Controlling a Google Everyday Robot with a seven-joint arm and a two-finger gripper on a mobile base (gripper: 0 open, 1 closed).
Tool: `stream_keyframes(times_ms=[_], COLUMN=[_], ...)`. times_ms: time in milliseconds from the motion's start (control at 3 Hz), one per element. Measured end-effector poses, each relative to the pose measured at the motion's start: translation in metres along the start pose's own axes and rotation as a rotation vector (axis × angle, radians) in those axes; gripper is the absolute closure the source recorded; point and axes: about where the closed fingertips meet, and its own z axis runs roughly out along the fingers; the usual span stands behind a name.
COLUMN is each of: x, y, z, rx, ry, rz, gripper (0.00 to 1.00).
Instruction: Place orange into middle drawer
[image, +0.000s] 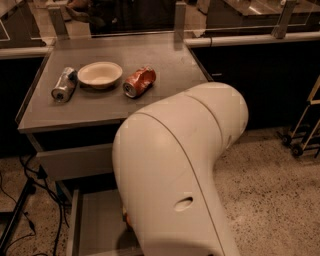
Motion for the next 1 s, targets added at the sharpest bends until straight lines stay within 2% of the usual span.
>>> stream_keyframes(times_ms=[333,667,1000], x=[0.0000,0.0000,0.0000], y=[0.0000,0.0000,0.0000], z=[0.0000,0.0000,0.0000], rx=[0.000,0.000,0.000], ry=[0.000,0.000,0.000], rz=[0.000,0.000,0.000], gripper=[0.11,0.00,0.00])
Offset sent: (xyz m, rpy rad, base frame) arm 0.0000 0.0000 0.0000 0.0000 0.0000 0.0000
